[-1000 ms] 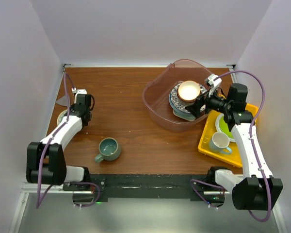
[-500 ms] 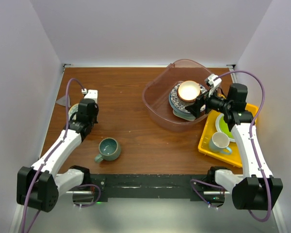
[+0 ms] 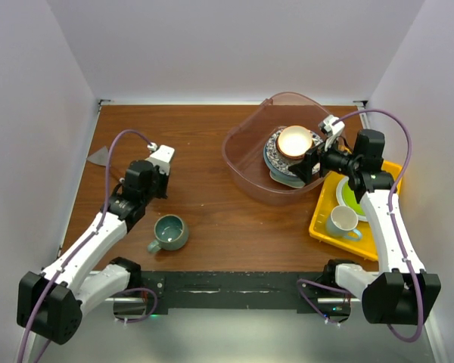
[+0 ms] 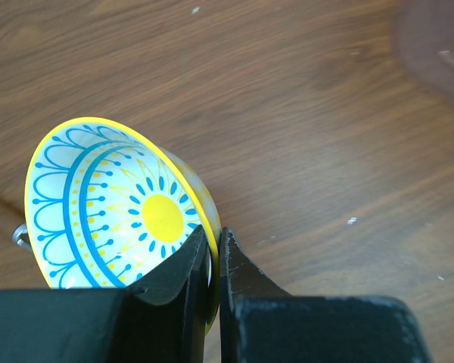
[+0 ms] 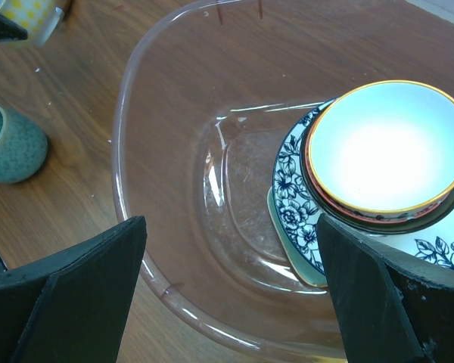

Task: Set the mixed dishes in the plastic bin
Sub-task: Pick up the bowl from the center of the board.

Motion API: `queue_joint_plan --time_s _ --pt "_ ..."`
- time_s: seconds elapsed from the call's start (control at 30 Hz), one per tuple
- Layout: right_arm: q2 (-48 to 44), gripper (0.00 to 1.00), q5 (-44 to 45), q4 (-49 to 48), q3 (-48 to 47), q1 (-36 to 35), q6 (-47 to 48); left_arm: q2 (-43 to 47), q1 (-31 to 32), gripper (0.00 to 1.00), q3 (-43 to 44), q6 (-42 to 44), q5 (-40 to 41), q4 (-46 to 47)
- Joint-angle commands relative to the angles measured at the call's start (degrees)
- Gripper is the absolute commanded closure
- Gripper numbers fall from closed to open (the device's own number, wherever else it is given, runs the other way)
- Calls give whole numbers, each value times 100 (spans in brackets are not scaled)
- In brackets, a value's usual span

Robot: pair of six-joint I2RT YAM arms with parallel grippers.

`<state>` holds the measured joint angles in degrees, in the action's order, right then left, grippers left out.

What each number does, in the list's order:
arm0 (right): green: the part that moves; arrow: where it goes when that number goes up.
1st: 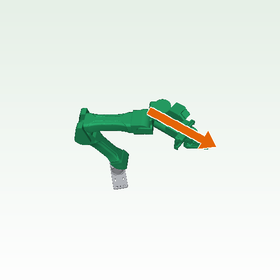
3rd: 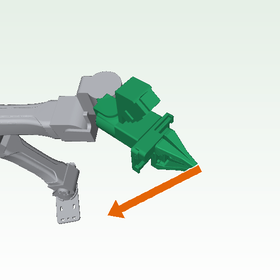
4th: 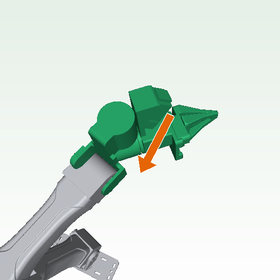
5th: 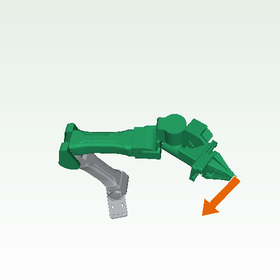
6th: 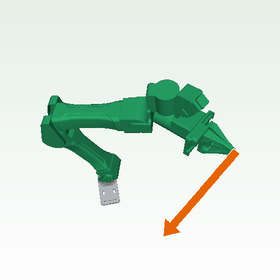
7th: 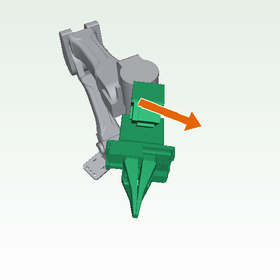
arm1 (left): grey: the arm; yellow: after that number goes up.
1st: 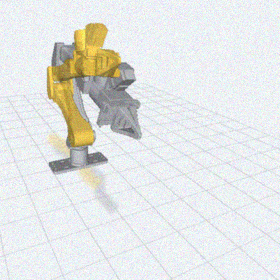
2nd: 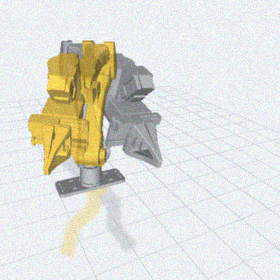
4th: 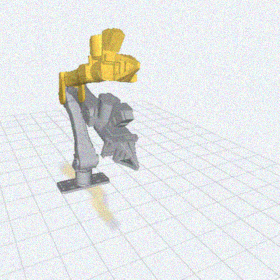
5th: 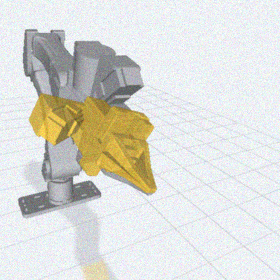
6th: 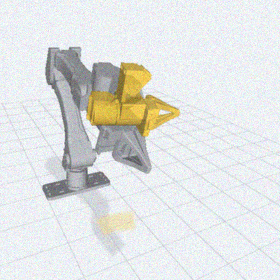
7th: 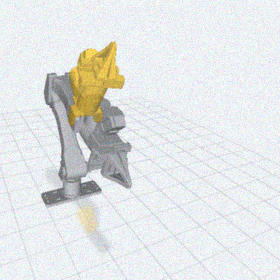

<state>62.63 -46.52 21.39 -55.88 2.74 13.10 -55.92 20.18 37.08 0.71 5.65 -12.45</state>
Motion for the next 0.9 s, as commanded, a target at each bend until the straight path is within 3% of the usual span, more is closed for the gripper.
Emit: queue_joint_plan --time_s 0.0,0.87 --pt "12 2 -217 -170 -64 25 87 310 196 100 -52 228 -539 717" --pt "144 2 -630 15 -81 25 421 486 1251 100 -280 491 -1321 1087"
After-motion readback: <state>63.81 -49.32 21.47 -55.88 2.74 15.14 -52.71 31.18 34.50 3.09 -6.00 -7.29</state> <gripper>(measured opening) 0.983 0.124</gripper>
